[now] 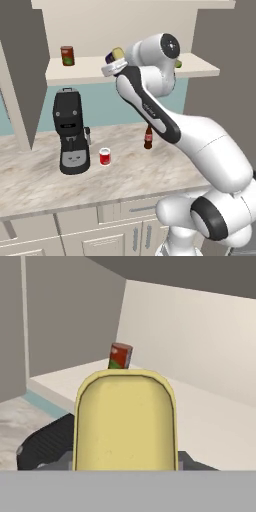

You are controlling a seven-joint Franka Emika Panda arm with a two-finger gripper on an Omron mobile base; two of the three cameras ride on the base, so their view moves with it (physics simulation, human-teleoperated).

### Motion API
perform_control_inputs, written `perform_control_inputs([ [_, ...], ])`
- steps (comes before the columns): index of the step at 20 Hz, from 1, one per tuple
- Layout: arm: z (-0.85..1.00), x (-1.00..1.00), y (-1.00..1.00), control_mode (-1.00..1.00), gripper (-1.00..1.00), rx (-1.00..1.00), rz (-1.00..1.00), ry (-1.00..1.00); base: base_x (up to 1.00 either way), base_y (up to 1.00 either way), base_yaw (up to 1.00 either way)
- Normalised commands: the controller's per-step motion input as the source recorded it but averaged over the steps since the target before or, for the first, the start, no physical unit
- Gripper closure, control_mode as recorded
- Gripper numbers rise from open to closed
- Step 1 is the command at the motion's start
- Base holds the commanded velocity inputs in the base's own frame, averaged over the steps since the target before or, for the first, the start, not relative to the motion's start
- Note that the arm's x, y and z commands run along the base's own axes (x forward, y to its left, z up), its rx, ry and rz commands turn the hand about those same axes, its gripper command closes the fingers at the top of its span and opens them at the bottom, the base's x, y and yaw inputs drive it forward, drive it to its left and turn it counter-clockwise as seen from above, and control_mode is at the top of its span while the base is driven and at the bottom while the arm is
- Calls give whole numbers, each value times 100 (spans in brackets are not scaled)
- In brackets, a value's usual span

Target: Pick the cans from the counter and place them in their designated side in the cabinet.

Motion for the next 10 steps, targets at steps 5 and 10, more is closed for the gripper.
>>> perform_control_inputs([
  [5,0,25,6,-100,100,0,0,0,0,0,0],
  [10,-3,23,10,-100,100,0,0,3,0,0,0],
])
